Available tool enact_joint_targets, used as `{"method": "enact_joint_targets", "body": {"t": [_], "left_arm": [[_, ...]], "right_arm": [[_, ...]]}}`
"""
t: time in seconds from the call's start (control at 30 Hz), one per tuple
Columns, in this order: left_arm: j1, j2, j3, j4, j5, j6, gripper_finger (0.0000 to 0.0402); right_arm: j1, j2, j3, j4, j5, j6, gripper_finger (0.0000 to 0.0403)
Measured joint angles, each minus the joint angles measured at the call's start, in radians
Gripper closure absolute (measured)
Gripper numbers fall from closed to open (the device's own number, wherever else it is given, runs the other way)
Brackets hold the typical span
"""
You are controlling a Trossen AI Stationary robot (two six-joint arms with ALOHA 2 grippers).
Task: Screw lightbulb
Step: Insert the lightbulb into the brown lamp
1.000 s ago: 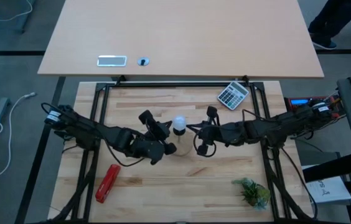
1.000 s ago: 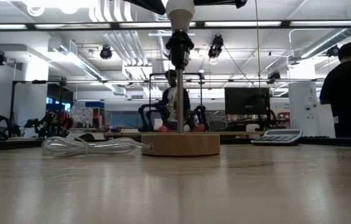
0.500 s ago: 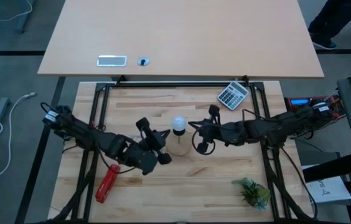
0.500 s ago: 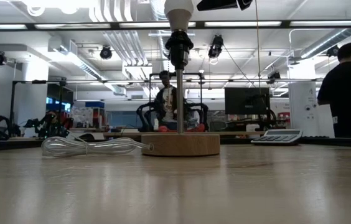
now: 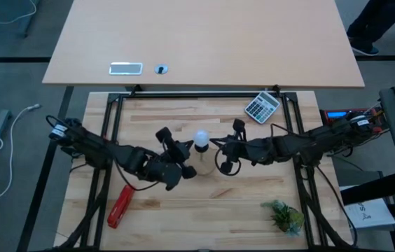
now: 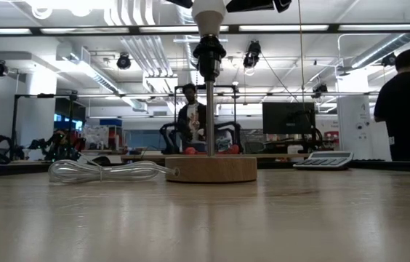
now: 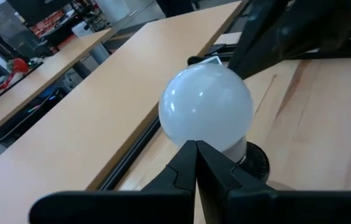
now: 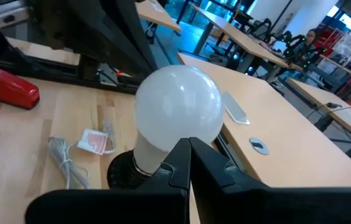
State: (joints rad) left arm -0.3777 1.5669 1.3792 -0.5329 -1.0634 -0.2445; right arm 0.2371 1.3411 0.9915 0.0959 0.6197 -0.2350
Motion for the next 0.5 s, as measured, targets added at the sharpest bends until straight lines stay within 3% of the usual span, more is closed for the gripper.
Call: {"method": "enact_joint_targets", "body": {"t": [0.5], "left_arm": [[0.023, 0.0, -0.001, -0.008, 0.004, -0.003, 0.0402]], "right_arm": [[0.001, 0.003, 0.0, 0.0, -0.048, 0.027, 0.0403]]}}
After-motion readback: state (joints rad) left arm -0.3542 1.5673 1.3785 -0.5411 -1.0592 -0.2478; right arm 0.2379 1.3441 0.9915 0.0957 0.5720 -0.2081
